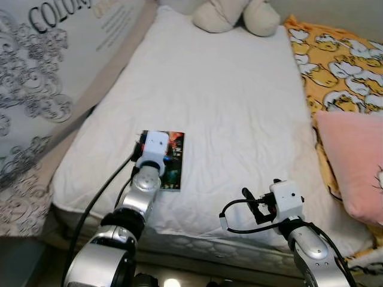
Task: Clean up the room
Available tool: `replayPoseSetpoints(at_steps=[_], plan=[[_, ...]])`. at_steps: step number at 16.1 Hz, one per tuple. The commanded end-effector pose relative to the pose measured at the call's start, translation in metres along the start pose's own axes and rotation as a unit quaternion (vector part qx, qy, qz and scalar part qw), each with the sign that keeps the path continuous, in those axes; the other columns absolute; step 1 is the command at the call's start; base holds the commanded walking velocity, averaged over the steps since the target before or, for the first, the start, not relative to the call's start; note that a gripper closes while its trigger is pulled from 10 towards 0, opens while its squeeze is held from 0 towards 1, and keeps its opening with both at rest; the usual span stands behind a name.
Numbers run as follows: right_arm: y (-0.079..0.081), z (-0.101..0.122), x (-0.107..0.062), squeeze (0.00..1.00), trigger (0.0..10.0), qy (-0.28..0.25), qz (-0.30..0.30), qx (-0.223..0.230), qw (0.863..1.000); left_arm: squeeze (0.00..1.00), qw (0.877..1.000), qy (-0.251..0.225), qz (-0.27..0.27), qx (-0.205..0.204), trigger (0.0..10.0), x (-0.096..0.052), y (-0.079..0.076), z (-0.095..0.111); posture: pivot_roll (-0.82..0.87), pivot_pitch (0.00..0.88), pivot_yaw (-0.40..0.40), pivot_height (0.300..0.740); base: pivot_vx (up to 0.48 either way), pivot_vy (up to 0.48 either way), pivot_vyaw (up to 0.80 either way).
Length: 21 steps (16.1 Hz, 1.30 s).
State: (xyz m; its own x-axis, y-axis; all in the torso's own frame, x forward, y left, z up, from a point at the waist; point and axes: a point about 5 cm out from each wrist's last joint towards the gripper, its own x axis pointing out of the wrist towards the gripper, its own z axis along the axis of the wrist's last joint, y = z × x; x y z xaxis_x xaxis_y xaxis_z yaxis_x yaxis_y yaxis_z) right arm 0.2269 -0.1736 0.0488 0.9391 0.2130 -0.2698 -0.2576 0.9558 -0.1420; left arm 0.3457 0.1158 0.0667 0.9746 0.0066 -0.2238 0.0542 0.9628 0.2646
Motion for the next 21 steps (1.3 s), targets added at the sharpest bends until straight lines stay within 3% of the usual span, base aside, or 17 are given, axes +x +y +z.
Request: replayPoseSetpoints(at_steps=[1,4,5,7,11,17,18,19,21], plan=[[-0.001,-0.001,-0.001,0.00,10.0,0.007,0.000,-0.004,1.000,0.00,0.999,0.020,-0.029,-0.007,10.0,-0.005,-0.015,-0.010,-0.12,0.094,-0.075,0.740,0.000,0.000,0.00],[0.001,-0.002,-0.001,0.00,10.0,0.010,0.006,-0.005,1.000,0.00,0.993,0.040,-0.109,-0.009,10.0,-0.014,-0.048,-0.017,-0.11,0.094,-0.076,0.740,0.000,0.000,0.00],[0.001,-0.002,-0.001,0.00,10.0,0.011,0.007,-0.005,1.000,0.00,0.992,0.040,-0.118,-0.006,10.0,-0.015,-0.053,-0.018,-0.11,0.094,-0.076,0.740,0.000,0.000,0.00],[0.002,-0.003,-0.001,0.00,10.0,0.014,0.010,-0.005,1.000,0.00,0.986,0.035,-0.165,-0.011,10.0,-0.018,-0.074,-0.010,-0.11,0.095,-0.075,0.740,0.000,0.000,0.00],[0.004,-0.002,0.000,0.00,10.0,0.012,0.014,-0.006,1.000,0.00,0.980,0.032,-0.198,0.001,10.0,-0.019,-0.086,-0.003,-0.12,0.090,-0.070,0.740,0.000,0.000,0.00],[0.006,-0.001,0.002,0.00,10.0,0.013,0.012,-0.005,1.000,0.00,0.972,0.041,-0.231,0.018,10.0,-0.024,-0.090,-0.013,-0.11,0.078,-0.059,0.740,0.000,0.000,0.00],[0.006,-0.001,0.002,0.00,10.0,0.012,0.013,-0.005,1.000,0.00,0.971,0.039,-0.234,0.029,4.2,-0.025,-0.092,-0.014,-0.11,0.076,-0.057,0.740,0.000,0.000,0.00],[0.007,0.000,0.004,0.00,10.0,0.011,0.014,-0.005,1.000,0.00,0.969,0.038,-0.240,0.039,0.0,-0.027,-0.093,-0.017,-0.11,0.073,-0.057,0.740,0.000,0.000,0.00],[0.007,0.001,0.005,0.00,10.0,0.010,0.015,-0.005,1.000,0.00,0.971,0.021,-0.237,0.028,0.0,-0.025,-0.092,-0.011,-0.11,0.074,-0.058,0.740,0.000,0.000,0.00]])
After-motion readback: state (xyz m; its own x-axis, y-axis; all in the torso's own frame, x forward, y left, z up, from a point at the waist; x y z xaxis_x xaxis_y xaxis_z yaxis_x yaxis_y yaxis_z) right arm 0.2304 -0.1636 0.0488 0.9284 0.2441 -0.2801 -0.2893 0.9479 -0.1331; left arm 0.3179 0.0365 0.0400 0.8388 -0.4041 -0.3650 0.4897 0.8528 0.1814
